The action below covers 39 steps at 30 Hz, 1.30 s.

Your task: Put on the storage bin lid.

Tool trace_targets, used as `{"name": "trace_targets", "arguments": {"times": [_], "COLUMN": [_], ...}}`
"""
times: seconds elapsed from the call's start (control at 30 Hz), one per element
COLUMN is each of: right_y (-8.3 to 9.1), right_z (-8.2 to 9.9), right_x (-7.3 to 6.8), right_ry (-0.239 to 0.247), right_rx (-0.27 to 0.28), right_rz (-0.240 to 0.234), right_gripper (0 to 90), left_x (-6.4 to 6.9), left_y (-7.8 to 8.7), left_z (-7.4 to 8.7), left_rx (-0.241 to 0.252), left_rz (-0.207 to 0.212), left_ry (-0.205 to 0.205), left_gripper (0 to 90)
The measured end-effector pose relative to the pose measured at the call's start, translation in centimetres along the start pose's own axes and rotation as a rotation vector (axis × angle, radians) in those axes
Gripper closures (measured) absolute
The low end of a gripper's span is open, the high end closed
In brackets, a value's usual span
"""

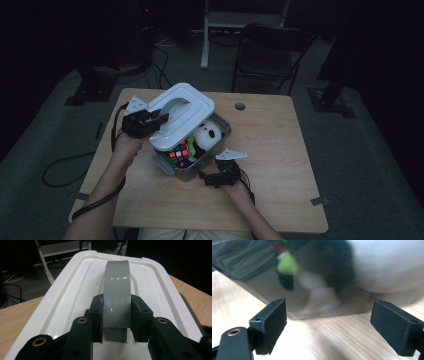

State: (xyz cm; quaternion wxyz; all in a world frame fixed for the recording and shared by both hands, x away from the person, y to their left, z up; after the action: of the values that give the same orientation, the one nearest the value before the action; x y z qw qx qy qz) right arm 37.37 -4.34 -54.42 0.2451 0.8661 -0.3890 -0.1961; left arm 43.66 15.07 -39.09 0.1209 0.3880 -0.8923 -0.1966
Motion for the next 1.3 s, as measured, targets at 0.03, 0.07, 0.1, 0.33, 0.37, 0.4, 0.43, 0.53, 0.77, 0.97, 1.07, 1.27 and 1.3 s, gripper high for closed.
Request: {"name": "trace_targets", "arguments": {"times": [0.03, 0.07, 0.1, 0.33, 0.37, 0.4, 0.43, 0.53, 0.77, 0.97, 1.07, 1.27, 1.3], "right_y": [0.3, 0.6, 0.8, 2.6, 2.9, 3.1, 3.5, 4.5, 6.5, 7.7, 8.1, 6.9, 6.4], "right_z": [0.1, 0.2, 0.2, 0.9, 0.9, 0.9, 0.8, 0.2, -2.4, -5.6, -7.7, -10.4, -10.7], "right_x": [0.4, 0.9, 1.3, 4.4, 4.8, 5.2, 5.5, 6.5, 7.5, 8.0, 8.2, 8.7, 8.8], "right_ry": [-0.007, -0.016, -0.023, -0.055, -0.06, -0.066, -0.073, -0.083, -0.085, -0.081, -0.073, -0.045, -0.044], "right_rx": [0.003, 0.004, 0.012, 0.012, 0.014, 0.02, 0.028, 0.059, 0.137, 0.181, 0.21, 0.168, 0.16], "right_rz": [0.006, 0.013, 0.02, 0.085, 0.096, 0.102, 0.103, 0.125, 0.166, 0.174, 0.178, 0.224, 0.231], "right_gripper": [13.3, 13.4, 13.4, 13.5, 13.6, 13.6, 13.6, 13.6, 13.7, 13.7, 13.9, 14.1, 14.1], "left_x": [0.4, 0.8, 1.2, 3.6, 3.8, 4.0, 4.1, 4.3, 4.2, 4.7, 4.6, 4.3, 4.1], "left_y": [-0.2, -0.3, -0.5, -1.6, -1.7, -1.8, -1.9, -2.4, -2.7, -2.5, -2.6, -3.1, -3.2], "left_z": [0.1, 0.3, 0.5, 1.8, 2.0, 2.2, 2.5, 3.1, 3.5, 4.0, 4.1, 4.2, 4.2], "left_rx": [-0.005, -0.013, -0.015, -0.052, -0.061, -0.06, -0.069, -0.092, -0.099, -0.104, -0.095, -0.101, -0.106], "left_rz": [0.008, 0.017, 0.024, 0.078, 0.084, 0.096, 0.103, 0.117, 0.112, 0.094, 0.092, 0.077, 0.07], "left_ry": [0.004, 0.002, 0.002, -0.014, -0.018, -0.014, -0.017, -0.017, 0.002, -0.016, -0.007, -0.004, -0.007], "left_gripper": [67.6, 67.6, 67.6, 67.6, 67.6, 67.6, 67.6, 67.6, 67.5, 67.5, 67.5, 67.6, 67.6]}}
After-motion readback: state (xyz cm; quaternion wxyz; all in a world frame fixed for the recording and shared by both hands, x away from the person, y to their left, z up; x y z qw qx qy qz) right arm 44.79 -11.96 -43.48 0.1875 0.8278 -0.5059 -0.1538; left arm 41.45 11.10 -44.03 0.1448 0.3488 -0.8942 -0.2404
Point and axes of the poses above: each handheld gripper's, and its own axes: y roughly backward along the jaws, z roughly out of its underside, x roughly to its right, the point moved 8 cm from there along -y, roughly forward along the jaws, and after that the axes turned 6 degrees about z, right-handed, at the moved point
